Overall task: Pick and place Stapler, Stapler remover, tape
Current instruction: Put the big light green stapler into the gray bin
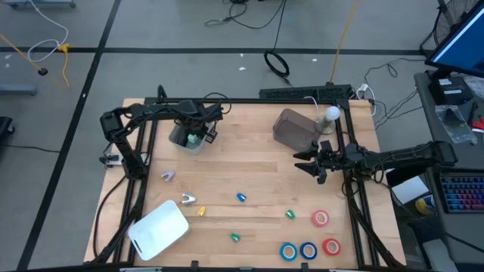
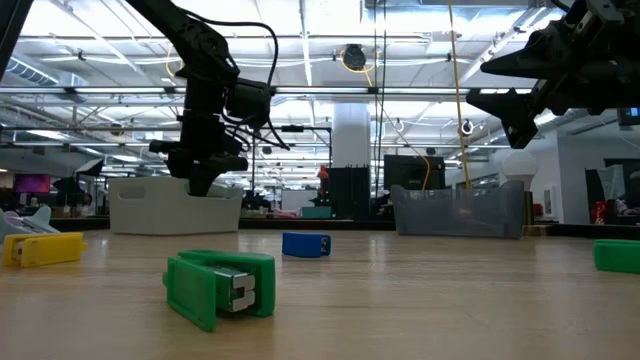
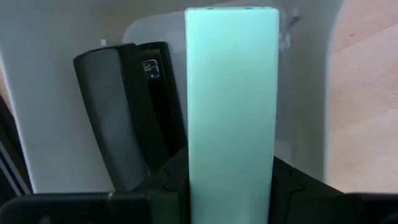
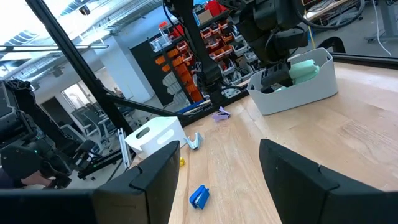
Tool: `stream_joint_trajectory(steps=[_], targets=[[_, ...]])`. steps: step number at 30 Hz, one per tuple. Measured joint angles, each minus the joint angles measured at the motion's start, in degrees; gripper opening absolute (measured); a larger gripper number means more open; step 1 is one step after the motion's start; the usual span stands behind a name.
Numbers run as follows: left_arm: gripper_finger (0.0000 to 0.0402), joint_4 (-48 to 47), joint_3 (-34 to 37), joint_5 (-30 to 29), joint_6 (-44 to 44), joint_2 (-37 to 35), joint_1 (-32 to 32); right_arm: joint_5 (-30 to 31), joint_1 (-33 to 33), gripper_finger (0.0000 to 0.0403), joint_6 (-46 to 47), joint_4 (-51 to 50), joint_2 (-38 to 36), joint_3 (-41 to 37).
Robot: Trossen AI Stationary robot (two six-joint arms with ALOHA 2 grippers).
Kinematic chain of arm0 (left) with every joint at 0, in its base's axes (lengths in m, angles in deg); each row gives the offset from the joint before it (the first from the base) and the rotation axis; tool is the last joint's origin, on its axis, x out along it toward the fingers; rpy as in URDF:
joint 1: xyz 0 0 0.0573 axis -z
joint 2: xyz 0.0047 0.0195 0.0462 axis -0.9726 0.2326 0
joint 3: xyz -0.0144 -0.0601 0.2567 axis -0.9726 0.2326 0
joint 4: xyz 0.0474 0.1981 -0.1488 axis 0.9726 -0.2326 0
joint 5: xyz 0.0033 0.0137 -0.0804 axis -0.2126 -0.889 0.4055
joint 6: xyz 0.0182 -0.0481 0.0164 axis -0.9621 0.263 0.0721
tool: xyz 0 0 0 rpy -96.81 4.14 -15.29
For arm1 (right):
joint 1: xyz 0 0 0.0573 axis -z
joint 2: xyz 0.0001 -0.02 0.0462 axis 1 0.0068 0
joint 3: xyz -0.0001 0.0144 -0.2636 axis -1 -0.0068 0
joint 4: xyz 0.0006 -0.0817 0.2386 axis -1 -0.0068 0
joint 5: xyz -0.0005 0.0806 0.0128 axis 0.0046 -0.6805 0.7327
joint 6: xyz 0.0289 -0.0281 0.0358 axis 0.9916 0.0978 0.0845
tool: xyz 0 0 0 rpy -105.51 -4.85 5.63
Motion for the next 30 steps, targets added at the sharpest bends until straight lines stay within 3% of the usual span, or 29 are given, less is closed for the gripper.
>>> stream_joint_trajectory(steps=[7,23,30], targets=[[0.0118,6.6,1.4,1.9,-1.1,0.0,-1.0,0.0,0.0,0.0212,1.1,0.0,0.0,0.0],[0.0119,10.4,1.5,1.8,-4.3,0.0,-2.1,0.0,0.0,0.0212,1.3,0.0,0.0,0.0],[0.0153,11.0,1.5,1.4,-4.5,0.0,-2.0,0.0,0.0,0.0212,1.3,0.0,0.0,0.0]])
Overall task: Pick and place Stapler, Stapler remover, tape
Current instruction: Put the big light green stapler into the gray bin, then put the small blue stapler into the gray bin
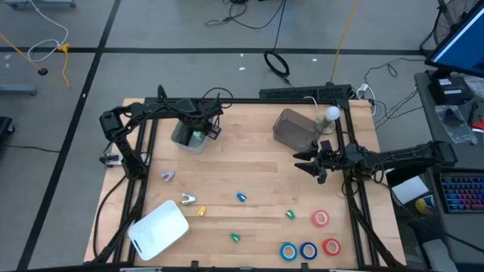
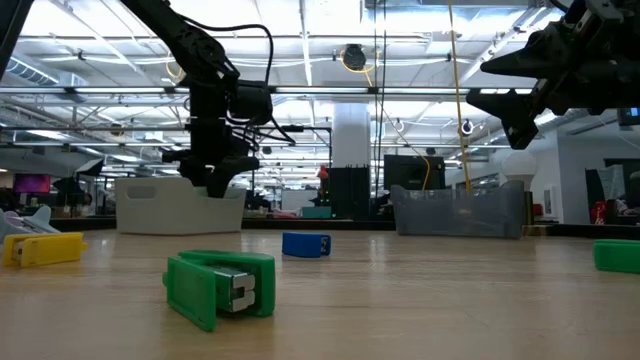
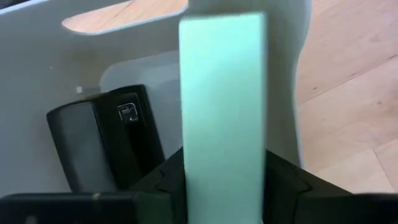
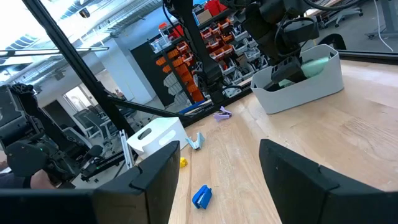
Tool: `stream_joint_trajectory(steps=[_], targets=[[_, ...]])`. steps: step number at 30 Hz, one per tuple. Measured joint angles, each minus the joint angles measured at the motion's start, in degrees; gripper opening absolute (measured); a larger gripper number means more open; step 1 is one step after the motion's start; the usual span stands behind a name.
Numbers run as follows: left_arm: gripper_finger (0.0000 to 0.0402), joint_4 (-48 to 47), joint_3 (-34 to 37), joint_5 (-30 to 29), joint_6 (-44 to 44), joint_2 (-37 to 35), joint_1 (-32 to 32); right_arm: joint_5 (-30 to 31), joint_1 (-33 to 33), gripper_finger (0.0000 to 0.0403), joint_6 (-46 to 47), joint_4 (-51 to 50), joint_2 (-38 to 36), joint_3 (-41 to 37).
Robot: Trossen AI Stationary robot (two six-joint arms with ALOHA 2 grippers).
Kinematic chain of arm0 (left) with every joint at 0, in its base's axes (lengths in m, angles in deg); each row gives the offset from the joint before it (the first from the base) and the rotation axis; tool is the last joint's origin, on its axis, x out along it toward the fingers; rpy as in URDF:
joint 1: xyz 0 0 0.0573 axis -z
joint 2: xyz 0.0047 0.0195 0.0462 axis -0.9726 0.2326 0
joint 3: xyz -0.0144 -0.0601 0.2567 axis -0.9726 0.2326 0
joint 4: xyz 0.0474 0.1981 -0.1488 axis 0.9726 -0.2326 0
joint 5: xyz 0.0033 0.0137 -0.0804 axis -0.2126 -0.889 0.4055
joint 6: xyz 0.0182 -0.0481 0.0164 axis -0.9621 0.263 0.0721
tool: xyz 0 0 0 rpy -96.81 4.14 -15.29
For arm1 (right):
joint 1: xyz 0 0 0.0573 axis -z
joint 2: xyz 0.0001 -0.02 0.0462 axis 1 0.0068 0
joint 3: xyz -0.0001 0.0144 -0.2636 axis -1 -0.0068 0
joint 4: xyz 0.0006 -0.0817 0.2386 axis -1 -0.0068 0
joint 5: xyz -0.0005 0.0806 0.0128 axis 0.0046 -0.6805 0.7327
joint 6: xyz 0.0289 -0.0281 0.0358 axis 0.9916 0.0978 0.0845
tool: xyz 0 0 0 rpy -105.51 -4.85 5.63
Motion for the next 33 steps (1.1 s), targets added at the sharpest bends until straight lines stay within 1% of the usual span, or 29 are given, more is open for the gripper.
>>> stream_joint_trajectory(steps=[6,14,19,24,33], targets=[[0.0178,0.0,0.0,0.0,0.0,0.0,0.0,0.0,0.0,0.0212,0.0,0.0,0.0,0.0],[0.0182,-0.8,-1.0,0.5,0.0,0.0,0.0,0.0,0.0,0.0212,0.0,0.0,0.0,0.0],[0.0182,-5.2,-5.3,0.4,-1.9,0.0,0.0,0.0,0.0,0.0212,0.0,0.0,0.0,0.0],[0.0182,-11.0,-9.0,-1.6,-1.6,0.0,0.2,-0.2,0.0,0.0212,0.0,0.0,0.0,0.0],[0.0182,-18.6,-9.7,-2.2,1.6,0.0,2.9,-0.2,0.0,0.0212,0.0,0.0,0.0,0.0]])
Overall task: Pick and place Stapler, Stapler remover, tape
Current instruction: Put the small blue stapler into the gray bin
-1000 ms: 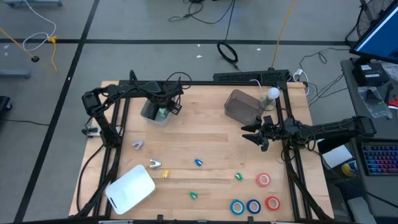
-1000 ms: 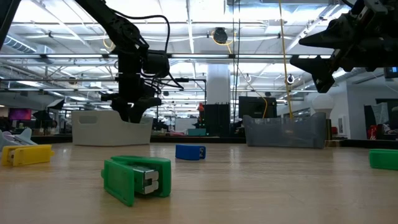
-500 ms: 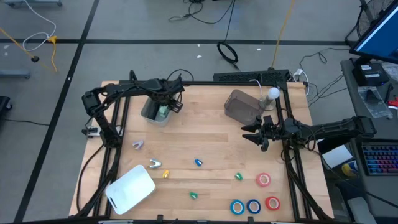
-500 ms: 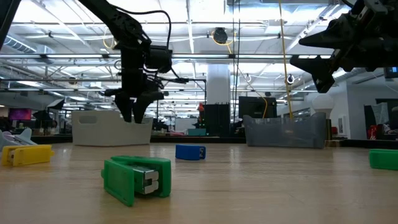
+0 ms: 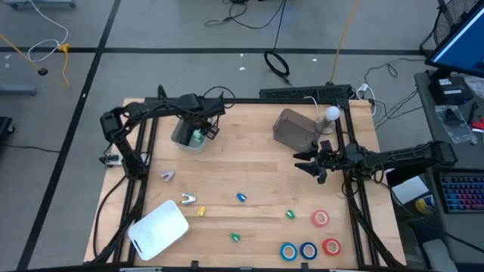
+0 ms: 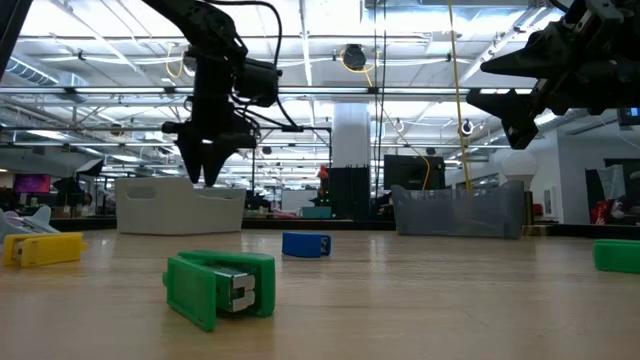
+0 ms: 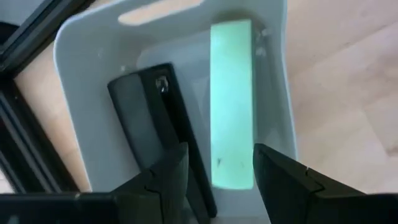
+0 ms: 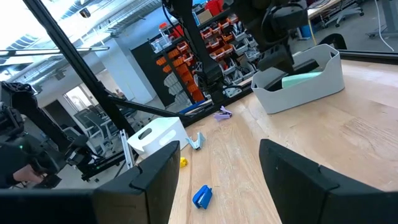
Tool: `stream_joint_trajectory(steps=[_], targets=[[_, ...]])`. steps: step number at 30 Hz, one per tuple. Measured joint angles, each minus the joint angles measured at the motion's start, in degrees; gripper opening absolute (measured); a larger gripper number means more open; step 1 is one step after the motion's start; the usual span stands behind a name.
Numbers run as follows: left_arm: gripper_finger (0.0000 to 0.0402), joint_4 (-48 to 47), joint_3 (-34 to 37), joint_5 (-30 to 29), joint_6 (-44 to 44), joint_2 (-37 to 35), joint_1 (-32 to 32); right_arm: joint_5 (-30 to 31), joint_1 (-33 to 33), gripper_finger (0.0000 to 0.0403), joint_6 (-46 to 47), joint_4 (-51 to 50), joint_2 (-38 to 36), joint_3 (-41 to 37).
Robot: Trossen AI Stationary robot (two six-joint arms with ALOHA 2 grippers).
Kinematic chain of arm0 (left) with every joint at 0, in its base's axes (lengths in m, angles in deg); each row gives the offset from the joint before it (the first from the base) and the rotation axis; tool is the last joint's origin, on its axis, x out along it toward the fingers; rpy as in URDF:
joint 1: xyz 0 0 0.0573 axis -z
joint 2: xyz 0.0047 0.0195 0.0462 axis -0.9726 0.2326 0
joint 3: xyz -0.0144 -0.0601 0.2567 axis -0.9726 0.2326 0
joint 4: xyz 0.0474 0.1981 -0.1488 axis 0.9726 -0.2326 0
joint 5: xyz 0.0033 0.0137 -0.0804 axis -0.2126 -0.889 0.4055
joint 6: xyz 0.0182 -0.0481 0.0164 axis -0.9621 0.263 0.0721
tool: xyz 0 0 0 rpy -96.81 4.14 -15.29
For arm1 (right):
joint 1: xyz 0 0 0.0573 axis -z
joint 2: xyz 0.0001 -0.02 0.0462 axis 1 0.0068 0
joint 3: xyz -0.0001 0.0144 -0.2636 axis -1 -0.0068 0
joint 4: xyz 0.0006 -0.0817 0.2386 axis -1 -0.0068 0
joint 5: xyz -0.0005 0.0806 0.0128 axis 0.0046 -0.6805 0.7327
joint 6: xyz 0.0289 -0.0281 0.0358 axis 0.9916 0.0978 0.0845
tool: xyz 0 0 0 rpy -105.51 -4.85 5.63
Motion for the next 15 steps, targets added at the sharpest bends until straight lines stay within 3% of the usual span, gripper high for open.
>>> stream_joint_trajectory(steps=[4,15], targets=[[0.0182,0.1,1.8,-2.7,1.2,0.0,1.5,0.0,0.0,0.0212,0.0,0.0,0.0,0.0],[0.0181,0.1,3.7,-3.0,3.8,0.0,2.6,0.0,0.0,0.0212,0.0,0.0,0.0,0.0]])
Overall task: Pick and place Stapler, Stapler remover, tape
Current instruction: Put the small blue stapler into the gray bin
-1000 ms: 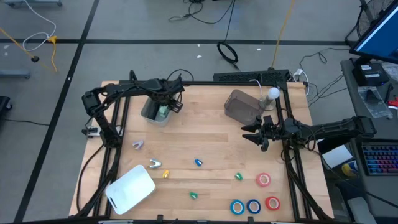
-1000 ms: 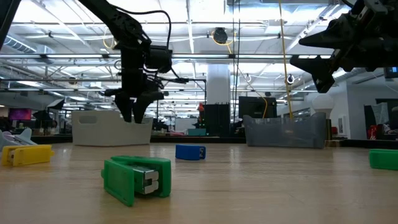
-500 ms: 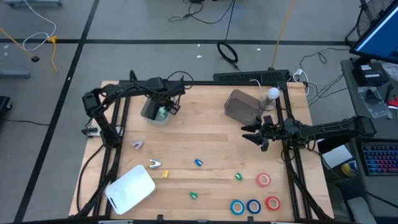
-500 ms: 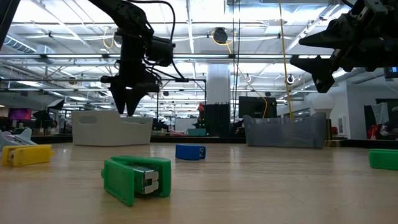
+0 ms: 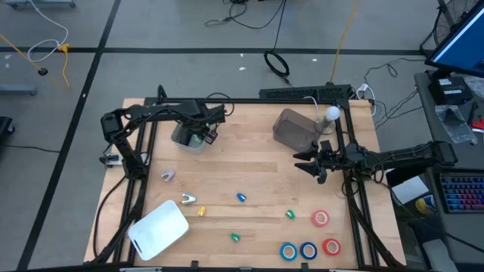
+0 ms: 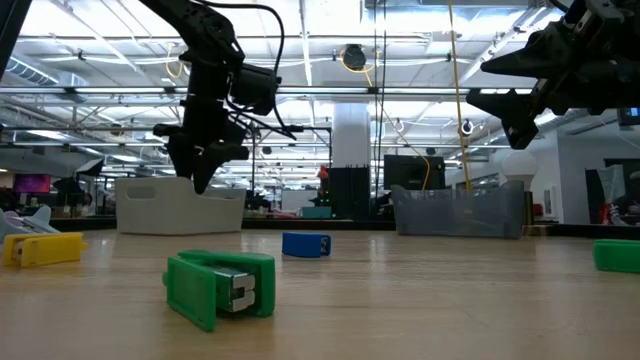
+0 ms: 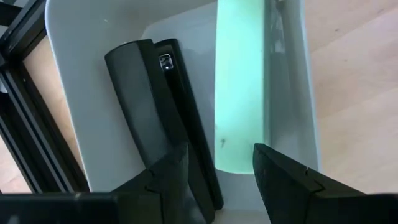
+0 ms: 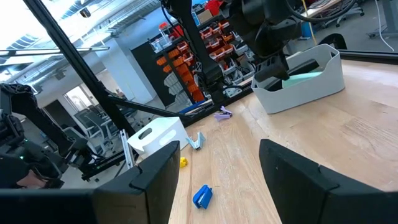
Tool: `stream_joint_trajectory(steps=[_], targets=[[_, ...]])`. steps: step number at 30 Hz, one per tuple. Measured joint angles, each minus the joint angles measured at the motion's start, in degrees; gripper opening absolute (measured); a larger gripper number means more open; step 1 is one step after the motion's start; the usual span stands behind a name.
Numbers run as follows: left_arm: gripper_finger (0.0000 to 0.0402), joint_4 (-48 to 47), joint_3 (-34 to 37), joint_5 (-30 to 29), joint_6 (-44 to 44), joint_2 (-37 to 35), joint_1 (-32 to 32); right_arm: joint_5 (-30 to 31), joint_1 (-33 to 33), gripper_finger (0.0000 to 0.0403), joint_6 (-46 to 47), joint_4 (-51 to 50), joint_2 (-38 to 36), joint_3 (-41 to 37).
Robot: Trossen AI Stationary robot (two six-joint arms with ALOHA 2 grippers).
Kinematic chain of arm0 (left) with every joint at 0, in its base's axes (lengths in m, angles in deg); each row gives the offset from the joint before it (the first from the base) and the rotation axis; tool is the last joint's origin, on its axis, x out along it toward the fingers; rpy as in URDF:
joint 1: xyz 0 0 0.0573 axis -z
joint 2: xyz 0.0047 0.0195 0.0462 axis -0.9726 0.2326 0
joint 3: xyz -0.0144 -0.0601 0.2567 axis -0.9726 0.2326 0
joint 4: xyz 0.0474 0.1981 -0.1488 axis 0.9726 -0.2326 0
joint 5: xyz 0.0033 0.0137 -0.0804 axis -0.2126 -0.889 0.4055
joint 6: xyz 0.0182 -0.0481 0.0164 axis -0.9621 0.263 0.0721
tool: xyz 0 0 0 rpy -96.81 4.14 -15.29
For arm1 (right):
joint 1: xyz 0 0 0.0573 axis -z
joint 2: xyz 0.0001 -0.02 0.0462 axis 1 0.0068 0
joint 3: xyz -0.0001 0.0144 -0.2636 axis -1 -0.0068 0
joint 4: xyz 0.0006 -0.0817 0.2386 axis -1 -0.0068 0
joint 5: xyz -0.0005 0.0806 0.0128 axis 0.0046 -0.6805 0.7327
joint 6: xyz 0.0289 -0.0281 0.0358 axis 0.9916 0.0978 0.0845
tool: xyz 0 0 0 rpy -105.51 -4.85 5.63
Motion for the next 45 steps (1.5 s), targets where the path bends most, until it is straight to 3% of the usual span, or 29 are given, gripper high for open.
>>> stream_joint_trajectory(steps=[11,21,29,33,39,45], targets=[[0.0117,0.3,0.0,-0.5,-0.5,0.0,0.2,0.0,0.0,0.0212,0.0,0.0,0.0,0.0],[0.0092,0.2,0.0,-0.3,-0.7,0.0,0.3,0.0,0.0,0.0212,0.0,0.0,0.0,0.0],[0.0042,-0.8,0.1,4.1,0.5,-2.9,3.1,0.0,0.0,0.0212,0.0,0.0,0.0,0.0],[0.0006,-0.6,0.1,5.9,2.1,-8.1,7.1,0.0,0.0,0.0212,0.0,0.0,0.0,0.0],[0.0012,2.1,0.0,10.0,5.1,-15.8,17.0,0.0,0.0,0.0212,0.0,0.1,0.0,0.0],[0.0009,14.8,0.0,14.3,-2.6,-17.4,30.2,0.0,0.0,0.0212,-0.1,0.2,0.0,0.0]])
